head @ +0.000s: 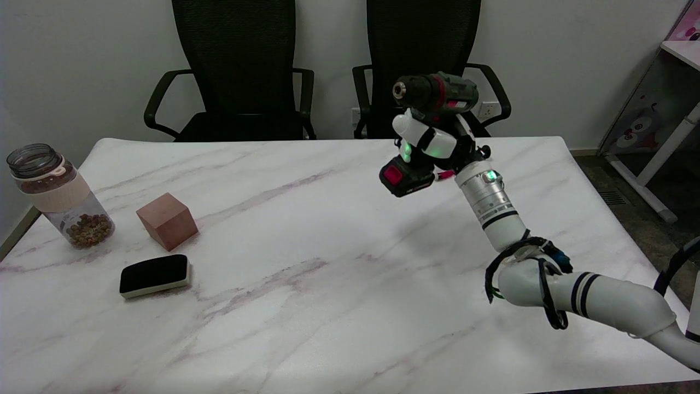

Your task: Pick up the power screwdriver.

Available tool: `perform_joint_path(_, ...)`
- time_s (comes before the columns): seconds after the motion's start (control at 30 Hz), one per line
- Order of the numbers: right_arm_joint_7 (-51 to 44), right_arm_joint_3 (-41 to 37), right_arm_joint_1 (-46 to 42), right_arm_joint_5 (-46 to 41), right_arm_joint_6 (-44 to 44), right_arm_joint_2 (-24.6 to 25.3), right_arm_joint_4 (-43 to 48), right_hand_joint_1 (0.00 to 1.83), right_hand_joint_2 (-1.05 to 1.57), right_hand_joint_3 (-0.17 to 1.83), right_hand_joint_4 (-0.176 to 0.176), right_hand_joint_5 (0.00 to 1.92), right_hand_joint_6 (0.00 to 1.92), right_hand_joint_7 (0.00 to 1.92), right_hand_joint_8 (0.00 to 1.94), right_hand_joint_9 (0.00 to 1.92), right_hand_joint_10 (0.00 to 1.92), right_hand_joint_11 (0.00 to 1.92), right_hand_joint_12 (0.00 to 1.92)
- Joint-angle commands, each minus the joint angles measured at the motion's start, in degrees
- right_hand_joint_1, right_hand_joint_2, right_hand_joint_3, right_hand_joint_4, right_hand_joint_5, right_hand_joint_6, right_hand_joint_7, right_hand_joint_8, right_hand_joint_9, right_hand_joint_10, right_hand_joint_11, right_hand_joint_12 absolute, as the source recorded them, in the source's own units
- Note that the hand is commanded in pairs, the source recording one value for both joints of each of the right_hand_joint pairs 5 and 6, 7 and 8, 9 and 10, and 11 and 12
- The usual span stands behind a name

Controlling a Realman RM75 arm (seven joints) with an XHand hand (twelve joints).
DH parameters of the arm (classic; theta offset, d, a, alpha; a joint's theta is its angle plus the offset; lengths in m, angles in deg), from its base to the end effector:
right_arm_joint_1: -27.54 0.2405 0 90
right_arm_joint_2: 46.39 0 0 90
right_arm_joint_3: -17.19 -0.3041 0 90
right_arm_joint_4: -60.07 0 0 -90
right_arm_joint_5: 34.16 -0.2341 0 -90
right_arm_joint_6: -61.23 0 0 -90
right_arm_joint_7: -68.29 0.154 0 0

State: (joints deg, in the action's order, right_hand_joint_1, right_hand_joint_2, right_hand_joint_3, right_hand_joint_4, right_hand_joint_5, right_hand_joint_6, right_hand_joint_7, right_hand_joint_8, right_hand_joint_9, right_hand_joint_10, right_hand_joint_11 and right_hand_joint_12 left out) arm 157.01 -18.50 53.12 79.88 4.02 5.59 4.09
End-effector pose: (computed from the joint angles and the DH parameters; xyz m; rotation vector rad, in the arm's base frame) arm -0.2898 -0.4345 0.3774 1.4694 -1.1821 1.5762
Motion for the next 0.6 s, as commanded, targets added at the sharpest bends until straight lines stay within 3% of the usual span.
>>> perform_joint_path(0.03, -6.0, -1.3, 5.6, -0.3, 5.3, -2.9, -8.3, 0.91, 0.59, 0.7, 0.176, 1.92, 1.92, 1.92, 1.92, 1.92, 1.92, 1.92, 1.92)
perform_joint_path(0.33, -9.0, -1.8, 8.1, -0.3, 11.1, -2.8, -10.8, 0.9, 0.57, 0.73, 0.176, 1.92, 1.92, 1.92, 1.92, 1.92, 1.92, 1.92, 1.92)
perform_joint_path(0.43, -9.0, -1.4, 8.6, -0.3, 13.3, -2.4, -11.3, 0.87, 0.24, 0.63, 0.176, 1.92, 1.92, 1.92, 1.92, 1.92, 1.92, 1.92, 1.92)
perform_joint_path(0.6, -9.0, -1.0, 9.8, -0.4, 17.3, -1.5, -11.5, 0.82, 0.05, 0.45, 0.176, 1.92, 1.92, 1.92, 1.92, 1.92, 1.92, 1.92, 1.92)
